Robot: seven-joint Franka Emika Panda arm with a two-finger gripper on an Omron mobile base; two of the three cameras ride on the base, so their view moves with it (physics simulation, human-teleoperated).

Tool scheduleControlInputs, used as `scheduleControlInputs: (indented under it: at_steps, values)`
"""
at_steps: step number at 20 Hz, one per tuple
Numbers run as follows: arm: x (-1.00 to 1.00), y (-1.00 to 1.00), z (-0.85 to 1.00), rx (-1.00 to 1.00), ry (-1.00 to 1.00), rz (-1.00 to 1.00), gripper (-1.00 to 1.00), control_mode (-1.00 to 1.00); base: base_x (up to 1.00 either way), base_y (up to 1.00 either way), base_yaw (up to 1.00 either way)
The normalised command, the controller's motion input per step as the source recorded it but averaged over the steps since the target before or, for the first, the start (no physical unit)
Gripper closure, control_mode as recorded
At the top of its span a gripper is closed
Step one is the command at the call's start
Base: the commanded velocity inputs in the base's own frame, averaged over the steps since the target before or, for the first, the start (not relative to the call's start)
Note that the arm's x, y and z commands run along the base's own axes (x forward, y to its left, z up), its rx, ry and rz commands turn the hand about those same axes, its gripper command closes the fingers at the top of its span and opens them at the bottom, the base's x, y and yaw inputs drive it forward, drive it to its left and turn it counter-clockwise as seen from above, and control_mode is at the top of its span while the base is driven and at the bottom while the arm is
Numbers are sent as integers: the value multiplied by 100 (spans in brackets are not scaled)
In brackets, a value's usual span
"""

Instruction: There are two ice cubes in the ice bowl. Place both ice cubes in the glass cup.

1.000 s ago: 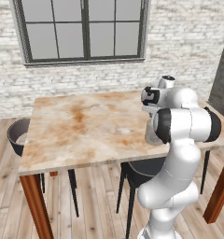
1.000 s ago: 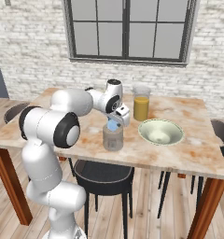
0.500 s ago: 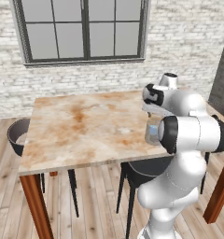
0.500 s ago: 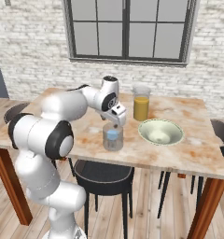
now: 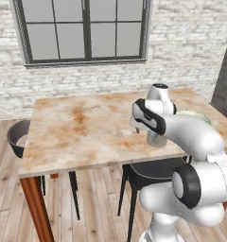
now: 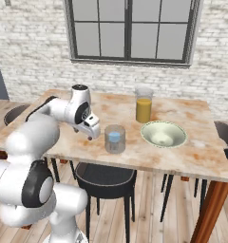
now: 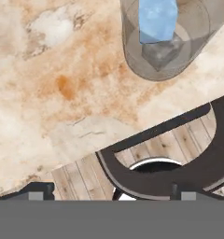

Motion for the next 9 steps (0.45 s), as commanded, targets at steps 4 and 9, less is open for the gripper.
scheduleControlInputs:
  at_steps: [4,9]
  values:
    - [-100,77,-49,-1,-18,10,-100,-100,0,0,0]
    - [-17,1,0,-3,-10,5,-100,-100,0,0,0]
